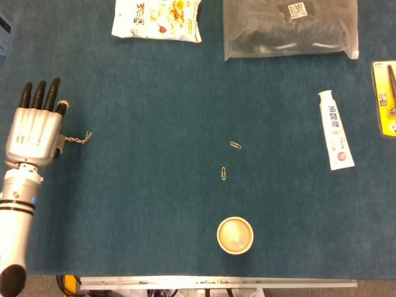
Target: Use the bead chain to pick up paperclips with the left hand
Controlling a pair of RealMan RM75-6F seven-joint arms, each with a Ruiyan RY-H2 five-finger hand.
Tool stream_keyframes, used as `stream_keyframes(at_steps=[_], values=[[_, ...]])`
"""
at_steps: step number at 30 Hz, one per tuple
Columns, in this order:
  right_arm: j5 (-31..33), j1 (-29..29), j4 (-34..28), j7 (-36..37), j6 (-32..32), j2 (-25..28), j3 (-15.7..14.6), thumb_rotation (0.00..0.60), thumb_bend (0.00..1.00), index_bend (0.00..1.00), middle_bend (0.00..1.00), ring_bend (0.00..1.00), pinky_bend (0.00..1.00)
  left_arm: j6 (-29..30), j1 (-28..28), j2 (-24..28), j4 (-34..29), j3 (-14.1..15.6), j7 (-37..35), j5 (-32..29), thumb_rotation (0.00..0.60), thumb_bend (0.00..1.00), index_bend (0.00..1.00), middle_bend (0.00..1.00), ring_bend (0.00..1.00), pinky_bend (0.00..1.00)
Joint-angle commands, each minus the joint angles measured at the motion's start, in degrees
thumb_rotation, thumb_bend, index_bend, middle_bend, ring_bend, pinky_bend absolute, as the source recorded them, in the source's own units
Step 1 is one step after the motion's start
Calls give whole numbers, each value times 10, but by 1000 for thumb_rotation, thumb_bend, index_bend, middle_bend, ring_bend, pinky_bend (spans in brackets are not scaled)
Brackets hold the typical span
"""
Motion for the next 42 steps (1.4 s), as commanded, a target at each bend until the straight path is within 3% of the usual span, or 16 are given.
stream_keyframes(at_steps=[1,9,14,18,32,42], values=[[-5,6,-4,-17,-5,-3,-4,600,630,440,355,202,333,37,25,44,-33,5,-42,61,600,345,359,40,0,83],[-19,23,-15,-75,-25,-12,-16,600,630,440,355,202,333,114,86,124,-78,16,-121,146,600,346,487,174,86,212],[-21,39,-22,-117,-48,-20,-22,600,630,440,355,202,333,152,128,155,-85,18,-169,167,600,345,538,322,201,301],[-21,51,-25,-146,-67,-26,-27,600,629,440,355,202,333,170,154,159,-67,9,-210,165,600,345,562,378,225,327],[-14,77,-26,-195,-107,-40,-38,600,630,440,355,202,333,155,205,128,36,-24,-328,129,600,345,577,389,231,346],[-21,79,-26,-203,-110,-43,-49,600,630,440,355,202,333,116,206,110,69,-35,-351,138,600,346,576,382,231,348]])
